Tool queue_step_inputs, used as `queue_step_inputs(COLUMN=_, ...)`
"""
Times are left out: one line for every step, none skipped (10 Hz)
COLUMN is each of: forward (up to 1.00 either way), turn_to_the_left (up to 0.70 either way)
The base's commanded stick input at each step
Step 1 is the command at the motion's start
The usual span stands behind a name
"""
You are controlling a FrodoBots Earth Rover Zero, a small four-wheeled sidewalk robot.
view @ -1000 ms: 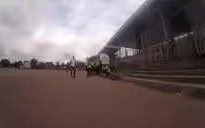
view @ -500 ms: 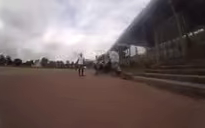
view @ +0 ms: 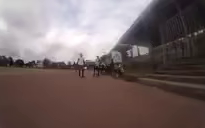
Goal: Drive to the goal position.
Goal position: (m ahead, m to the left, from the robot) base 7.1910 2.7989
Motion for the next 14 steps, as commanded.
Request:
queue_step_inputs(forward=1.00, turn_to_the_left=0.00)
queue_step_inputs(forward=1.00, turn_to_the_left=0.00)
queue_step_inputs(forward=1.00, turn_to_the_left=0.00)
queue_step_inputs(forward=1.00, turn_to_the_left=0.00)
queue_step_inputs(forward=1.00, turn_to_the_left=0.03)
queue_step_inputs(forward=1.00, turn_to_the_left=0.27)
queue_step_inputs(forward=1.00, turn_to_the_left=0.36)
queue_step_inputs(forward=1.00, turn_to_the_left=0.27)
queue_step_inputs(forward=1.00, turn_to_the_left=0.14)
queue_step_inputs(forward=1.00, turn_to_the_left=0.01)
queue_step_inputs(forward=1.00, turn_to_the_left=0.00)
queue_step_inputs(forward=1.00, turn_to_the_left=0.00)
queue_step_inputs(forward=1.00, turn_to_the_left=0.00)
queue_step_inputs(forward=1.00, turn_to_the_left=0.00)
